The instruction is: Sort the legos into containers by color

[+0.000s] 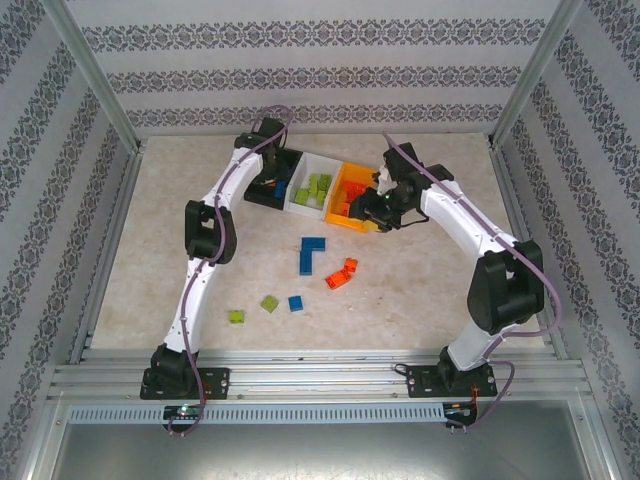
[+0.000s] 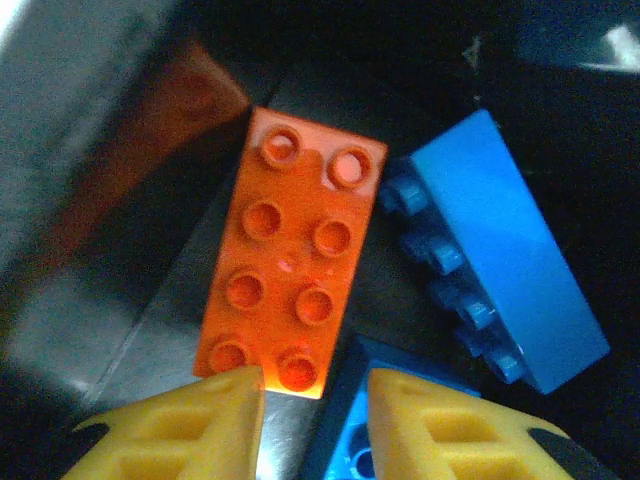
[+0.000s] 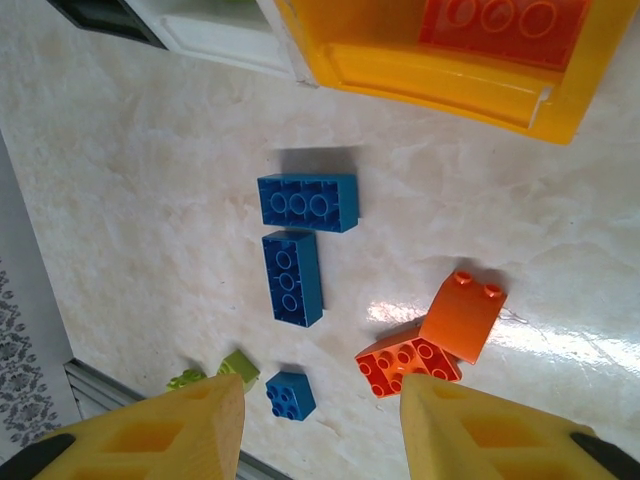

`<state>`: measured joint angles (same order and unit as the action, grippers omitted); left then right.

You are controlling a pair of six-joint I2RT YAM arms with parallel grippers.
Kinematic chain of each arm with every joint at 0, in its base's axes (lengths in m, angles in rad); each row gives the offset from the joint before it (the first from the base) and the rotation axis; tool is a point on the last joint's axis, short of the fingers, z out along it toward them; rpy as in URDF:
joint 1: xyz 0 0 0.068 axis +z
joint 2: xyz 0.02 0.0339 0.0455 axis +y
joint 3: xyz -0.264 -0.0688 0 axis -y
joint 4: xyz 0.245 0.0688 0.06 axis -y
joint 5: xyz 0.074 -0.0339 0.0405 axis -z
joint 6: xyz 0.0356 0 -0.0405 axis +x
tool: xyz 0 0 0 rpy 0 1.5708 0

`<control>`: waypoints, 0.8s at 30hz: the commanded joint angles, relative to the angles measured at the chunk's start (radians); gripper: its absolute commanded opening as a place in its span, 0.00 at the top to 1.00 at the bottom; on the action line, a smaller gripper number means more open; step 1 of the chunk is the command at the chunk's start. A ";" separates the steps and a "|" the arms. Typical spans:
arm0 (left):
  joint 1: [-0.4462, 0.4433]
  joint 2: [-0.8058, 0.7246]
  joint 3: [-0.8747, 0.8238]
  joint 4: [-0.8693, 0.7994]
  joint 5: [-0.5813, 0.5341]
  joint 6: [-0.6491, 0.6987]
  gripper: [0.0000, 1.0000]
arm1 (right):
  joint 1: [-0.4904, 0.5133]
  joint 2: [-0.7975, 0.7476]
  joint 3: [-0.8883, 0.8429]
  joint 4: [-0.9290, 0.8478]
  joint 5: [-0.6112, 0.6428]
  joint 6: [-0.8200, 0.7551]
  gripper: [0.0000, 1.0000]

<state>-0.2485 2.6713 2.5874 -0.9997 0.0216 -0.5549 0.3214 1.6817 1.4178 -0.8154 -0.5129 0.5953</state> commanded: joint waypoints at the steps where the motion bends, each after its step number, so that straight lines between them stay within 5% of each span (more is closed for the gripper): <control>1: -0.009 0.019 -0.128 -0.045 0.050 -0.008 0.68 | 0.024 0.005 0.006 0.005 0.019 0.001 0.54; 10: -0.001 -0.022 -0.160 -0.029 0.020 0.018 0.76 | 0.054 -0.002 -0.014 0.018 0.038 0.013 0.54; 13: 0.010 -0.026 -0.139 -0.032 0.002 0.027 0.61 | 0.060 -0.008 -0.025 0.021 0.039 0.018 0.53; 21: 0.026 -0.006 -0.101 0.011 -0.053 0.079 0.60 | 0.066 -0.002 -0.011 -0.008 0.042 -0.002 0.54; 24: 0.030 0.023 -0.088 0.043 -0.050 0.106 0.71 | 0.065 0.002 0.000 -0.037 0.050 -0.021 0.54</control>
<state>-0.2409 2.6209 2.4897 -0.9329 0.0158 -0.5014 0.3763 1.6821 1.4033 -0.8101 -0.4866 0.5964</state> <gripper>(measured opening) 0.318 0.465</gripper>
